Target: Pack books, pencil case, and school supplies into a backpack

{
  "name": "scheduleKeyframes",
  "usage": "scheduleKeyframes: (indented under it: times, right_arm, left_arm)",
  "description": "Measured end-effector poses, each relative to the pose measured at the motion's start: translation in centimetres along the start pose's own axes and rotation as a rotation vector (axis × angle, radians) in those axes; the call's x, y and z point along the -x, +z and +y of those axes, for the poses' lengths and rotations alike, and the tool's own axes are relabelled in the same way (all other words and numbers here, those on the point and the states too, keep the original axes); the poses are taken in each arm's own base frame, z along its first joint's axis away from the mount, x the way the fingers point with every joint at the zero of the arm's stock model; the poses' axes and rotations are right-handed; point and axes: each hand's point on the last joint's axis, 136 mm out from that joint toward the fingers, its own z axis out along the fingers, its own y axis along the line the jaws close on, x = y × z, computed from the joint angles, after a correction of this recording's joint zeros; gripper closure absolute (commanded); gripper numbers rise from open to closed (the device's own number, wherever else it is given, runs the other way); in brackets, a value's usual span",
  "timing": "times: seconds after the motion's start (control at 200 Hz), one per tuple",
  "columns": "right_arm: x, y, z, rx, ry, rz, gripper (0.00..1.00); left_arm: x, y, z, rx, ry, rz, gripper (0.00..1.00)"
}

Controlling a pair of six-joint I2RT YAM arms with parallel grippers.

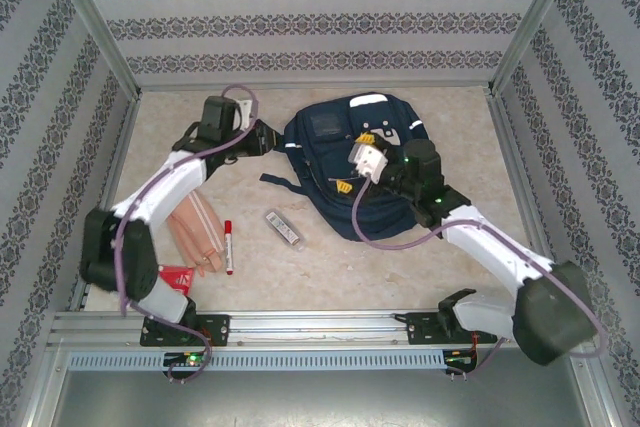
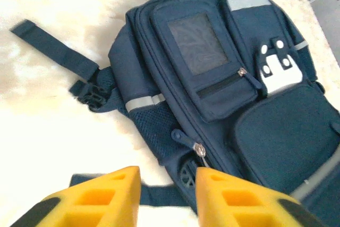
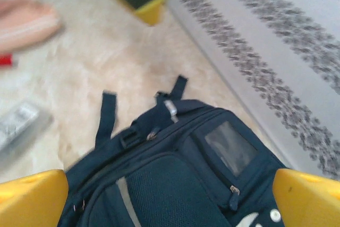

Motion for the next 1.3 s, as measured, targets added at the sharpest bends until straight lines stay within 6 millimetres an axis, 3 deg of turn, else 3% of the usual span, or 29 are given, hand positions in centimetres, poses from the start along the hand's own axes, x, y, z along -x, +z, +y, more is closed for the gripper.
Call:
scheduleKeyframes:
  times: [0.075, 0.12, 0.135, 0.23, 0.36, 0.525, 0.645, 0.745, 0.849, 0.974, 1.299]
  right_arm:
    - [2.2, -2.0, -1.1, -0.056, 0.119, -0.051, 0.02]
    - [3.2, -3.2, -1.4, -0.073, 0.193, -0.08, 0.02]
    - [3.5, -3.5, -1.4, -0.076, 0.217, -0.088, 0.02]
    - [4.1, -4.7, -1.1, -0.065, 0.407, -0.105, 0.03]
    - [2.9, -3.8, 1.1, 0.027, 0.727, -0.042, 0.16]
    - [0.6, -1.2, 8.7, 0.183, 0.912, 0.2, 0.17]
    - [-0.4, 0.4, 13.9, 0.235, 0.87, 0.365, 0.18]
    - [-0.9, 2.2, 16.6, 0.229, 0.8, 0.484, 0.18]
    - [-1.7, 4.4, 17.4, 0.186, 0.751, 0.573, 0.16]
    - [-3.3, 6.5, 17.6, 0.144, 0.715, 0.65, 0.13]
    - [-4.6, 8.6, 20.0, 0.164, 0.64, 0.755, 0.13]
  left_arm:
    - [-0.5, -3.4, -0.1, 0.017, 0.009, -0.061, 0.28]
    - [-0.8, -5.2, -0.1, 0.027, 0.013, -0.099, 0.03]
    - [-0.9, -6.0, -0.2, 0.028, 0.018, -0.113, 0.0]
    - [-1.9, -9.4, -0.2, 0.034, 0.025, -0.179, 0.0]
    - [-4.2, -12.4, 1.2, 0.097, -0.011, -0.22, 0.0]
    - [-7.4, -13.8, 5.0, 0.284, -0.124, -0.142, 0.0]
    - [-10.7, -13.5, 6.9, 0.385, -0.181, 0.003, 0.0]
    - [-13.1, -13.3, 7.8, 0.442, -0.215, 0.126, 0.0]
    - [-14.8, -13.1, 7.9, 0.448, -0.248, 0.209, 0.0]
    - [-15.5, -13.1, 7.3, 0.418, -0.296, 0.238, 0.0]
    - [-17.6, -14.5, 8.6, 0.508, -0.346, 0.31, 0.0]
